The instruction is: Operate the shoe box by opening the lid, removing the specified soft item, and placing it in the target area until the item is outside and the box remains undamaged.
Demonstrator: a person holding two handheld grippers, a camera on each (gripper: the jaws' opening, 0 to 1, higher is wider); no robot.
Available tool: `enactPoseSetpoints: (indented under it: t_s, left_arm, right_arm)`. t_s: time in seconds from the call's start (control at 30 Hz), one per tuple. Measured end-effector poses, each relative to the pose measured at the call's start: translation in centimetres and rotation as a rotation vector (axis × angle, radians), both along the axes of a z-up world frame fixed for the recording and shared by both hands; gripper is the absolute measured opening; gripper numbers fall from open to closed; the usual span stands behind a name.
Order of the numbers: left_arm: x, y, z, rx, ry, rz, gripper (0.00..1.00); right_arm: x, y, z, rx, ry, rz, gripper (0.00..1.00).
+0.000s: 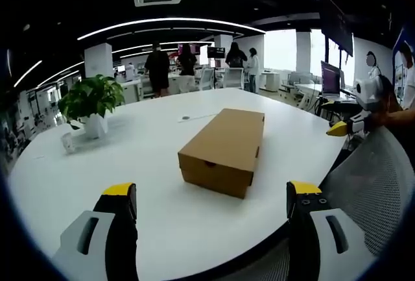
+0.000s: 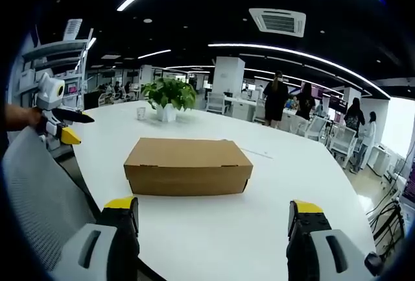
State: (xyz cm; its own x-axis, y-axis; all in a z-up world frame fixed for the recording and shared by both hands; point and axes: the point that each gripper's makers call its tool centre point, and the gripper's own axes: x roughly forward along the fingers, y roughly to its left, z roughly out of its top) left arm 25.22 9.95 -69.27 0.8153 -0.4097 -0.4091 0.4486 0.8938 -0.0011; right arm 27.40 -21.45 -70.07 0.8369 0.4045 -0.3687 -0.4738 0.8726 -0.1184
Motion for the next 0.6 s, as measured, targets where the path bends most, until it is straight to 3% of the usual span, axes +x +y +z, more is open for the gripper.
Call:
enactPoseSetpoints:
  t_s: [0.6]
  left_arm:
    - [0.31, -0.08, -0.27, -0.022, 0.037, -0.017, 1.00]
  right_arm:
    - [0.05, 0.56, 0.30, 0.011, 0.011, 0.003, 0.93]
